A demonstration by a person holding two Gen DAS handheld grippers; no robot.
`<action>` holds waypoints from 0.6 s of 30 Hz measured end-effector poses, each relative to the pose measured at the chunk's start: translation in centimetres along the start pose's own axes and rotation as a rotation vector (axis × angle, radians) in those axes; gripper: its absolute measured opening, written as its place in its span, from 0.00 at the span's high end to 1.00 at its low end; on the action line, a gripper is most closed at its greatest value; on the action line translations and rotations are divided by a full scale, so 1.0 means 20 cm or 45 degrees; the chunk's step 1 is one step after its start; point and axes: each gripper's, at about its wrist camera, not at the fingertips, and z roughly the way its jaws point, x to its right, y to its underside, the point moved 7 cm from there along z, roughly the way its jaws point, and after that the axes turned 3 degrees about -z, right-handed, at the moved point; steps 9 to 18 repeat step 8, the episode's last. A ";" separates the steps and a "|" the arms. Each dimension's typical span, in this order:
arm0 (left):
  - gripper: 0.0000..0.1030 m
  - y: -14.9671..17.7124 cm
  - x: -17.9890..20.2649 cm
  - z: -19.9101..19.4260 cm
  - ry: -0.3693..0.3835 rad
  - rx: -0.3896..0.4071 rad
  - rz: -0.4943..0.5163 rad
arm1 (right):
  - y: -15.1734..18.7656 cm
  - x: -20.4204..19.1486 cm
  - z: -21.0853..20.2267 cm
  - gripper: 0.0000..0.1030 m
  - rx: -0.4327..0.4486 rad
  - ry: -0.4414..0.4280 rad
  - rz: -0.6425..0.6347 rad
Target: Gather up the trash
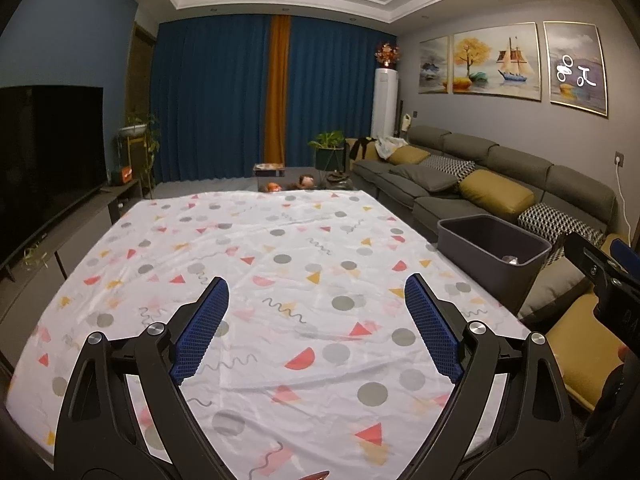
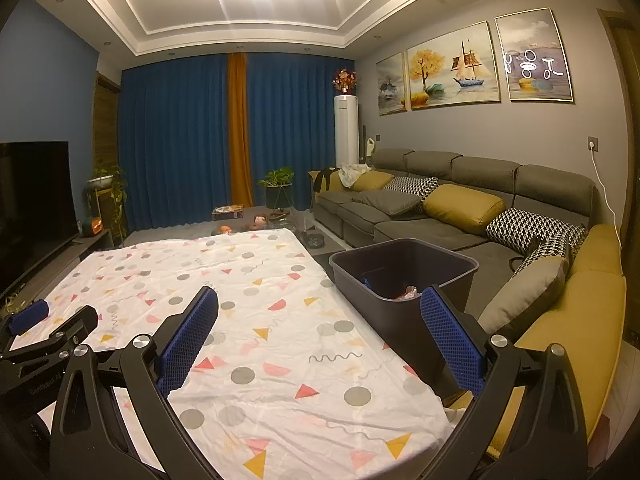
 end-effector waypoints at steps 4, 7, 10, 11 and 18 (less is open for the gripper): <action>0.09 0.00 -0.01 -0.01 -0.064 0.022 0.016 | 0.00 0.00 0.00 0.05 -0.003 0.003 0.006; 0.09 -0.01 -0.02 -0.01 -0.091 0.025 0.004 | 0.00 0.01 0.00 0.05 0.000 0.005 0.011; 0.09 -0.01 -0.03 -0.01 -0.096 0.023 0.000 | 0.00 0.01 0.00 0.05 0.000 0.006 0.012; 0.09 -0.01 -0.03 -0.01 -0.096 0.023 0.000 | 0.00 0.01 0.00 0.05 0.000 0.006 0.012; 0.09 -0.01 -0.03 -0.01 -0.096 0.023 0.000 | 0.00 0.01 0.00 0.05 0.000 0.006 0.012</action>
